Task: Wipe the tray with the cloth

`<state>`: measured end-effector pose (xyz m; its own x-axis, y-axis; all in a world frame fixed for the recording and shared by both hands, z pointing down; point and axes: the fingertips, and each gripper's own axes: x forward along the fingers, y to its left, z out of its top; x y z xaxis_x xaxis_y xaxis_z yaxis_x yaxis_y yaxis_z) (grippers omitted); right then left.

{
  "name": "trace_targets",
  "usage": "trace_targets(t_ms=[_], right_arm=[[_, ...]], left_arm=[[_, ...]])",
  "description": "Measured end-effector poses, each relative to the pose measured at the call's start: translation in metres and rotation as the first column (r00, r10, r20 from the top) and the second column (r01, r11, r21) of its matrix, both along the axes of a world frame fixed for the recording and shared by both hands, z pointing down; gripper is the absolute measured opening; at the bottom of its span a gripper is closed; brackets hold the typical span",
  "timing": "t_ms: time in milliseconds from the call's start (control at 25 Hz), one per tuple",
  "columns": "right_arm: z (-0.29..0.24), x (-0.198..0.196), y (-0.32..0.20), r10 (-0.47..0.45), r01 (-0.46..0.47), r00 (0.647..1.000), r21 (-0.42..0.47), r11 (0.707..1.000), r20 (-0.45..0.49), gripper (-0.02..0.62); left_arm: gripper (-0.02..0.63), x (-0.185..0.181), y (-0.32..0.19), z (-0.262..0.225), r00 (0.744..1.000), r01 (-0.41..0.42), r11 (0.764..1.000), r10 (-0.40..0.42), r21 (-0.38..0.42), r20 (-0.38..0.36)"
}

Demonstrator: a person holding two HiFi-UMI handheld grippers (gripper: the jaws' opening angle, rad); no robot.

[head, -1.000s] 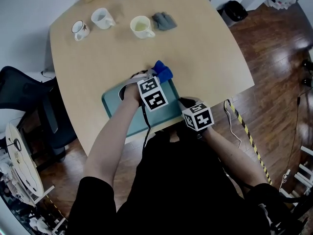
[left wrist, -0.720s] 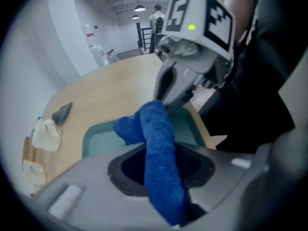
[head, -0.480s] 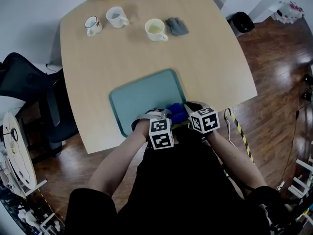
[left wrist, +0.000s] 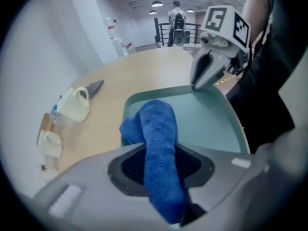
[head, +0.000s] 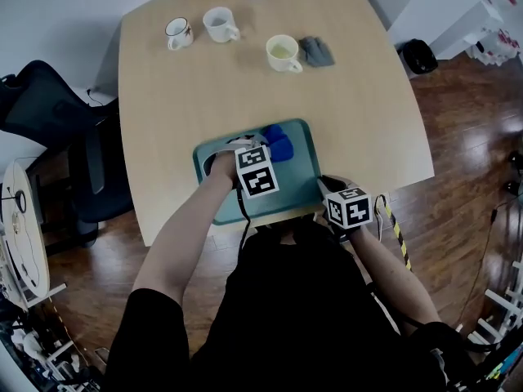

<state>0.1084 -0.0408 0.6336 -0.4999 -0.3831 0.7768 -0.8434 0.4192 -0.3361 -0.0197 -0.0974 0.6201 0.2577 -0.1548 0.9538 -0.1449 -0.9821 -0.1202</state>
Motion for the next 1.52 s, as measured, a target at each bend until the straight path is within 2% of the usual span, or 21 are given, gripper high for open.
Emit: trace_targets(t_ms=[120,400,600,800,880,960,1080,1200,1400,1520], right_arm=[[0.0,-0.002,0.0,0.002,-0.002,1.0,0.0,1.0,-0.002,0.031],[0.001,-0.001,-0.001,0.005,-0.005,1.0,0.001,1.0,-0.005,0.029],[0.001,0.001,-0.001,0.006,-0.006,1.0,-0.002,1.0,-0.006,0.031],[0.001,0.004,-0.002,0.006,-0.006,1.0,-0.018,1.0,-0.008,0.029],[0.0,0.005,-0.002,0.008,-0.009,1.0,-0.023,1.0,-0.011,0.031],[0.001,0.006,-0.002,0.011,-0.011,1.0,-0.023,1.0,-0.02,0.029],[0.0,0.004,-0.003,0.008,-0.009,0.999,-0.024,1.0,-0.034,0.029],[0.0,0.004,-0.003,0.006,-0.008,0.999,-0.03,1.0,-0.042,0.031],[0.001,0.001,-0.003,0.017,-0.018,0.998,-0.024,1.0,-0.054,0.031],[0.001,-0.001,-0.003,0.021,-0.023,0.998,-0.024,0.999,-0.059,0.029]], left_arm=[[0.14,-0.024,-0.029,-0.003,0.999,0.016,0.998,-0.018,0.052,0.045],[0.135,-0.017,-0.005,-0.002,1.0,0.014,0.996,-0.014,0.085,-0.003],[0.135,-0.006,0.048,-0.003,0.999,0.001,0.999,0.001,0.032,-0.053],[0.135,0.004,0.126,-0.004,0.992,-0.041,0.991,0.025,-0.124,-0.121],[0.135,0.005,0.145,-0.005,0.99,-0.065,0.99,0.048,-0.127,-0.13],[0.135,0.003,0.148,-0.004,0.989,-0.077,0.993,0.065,-0.089,-0.129],[0.137,-0.004,0.135,-0.002,0.99,-0.086,0.995,0.08,-0.055,-0.117],[0.14,-0.017,0.105,0.0,0.994,-0.059,0.997,0.055,-0.04,-0.099],[0.143,-0.057,0.026,0.003,0.999,0.007,1.0,-0.006,0.022,-0.042],[0.147,-0.077,-0.021,0.0,0.998,0.058,0.994,-0.057,0.092,-0.009]])
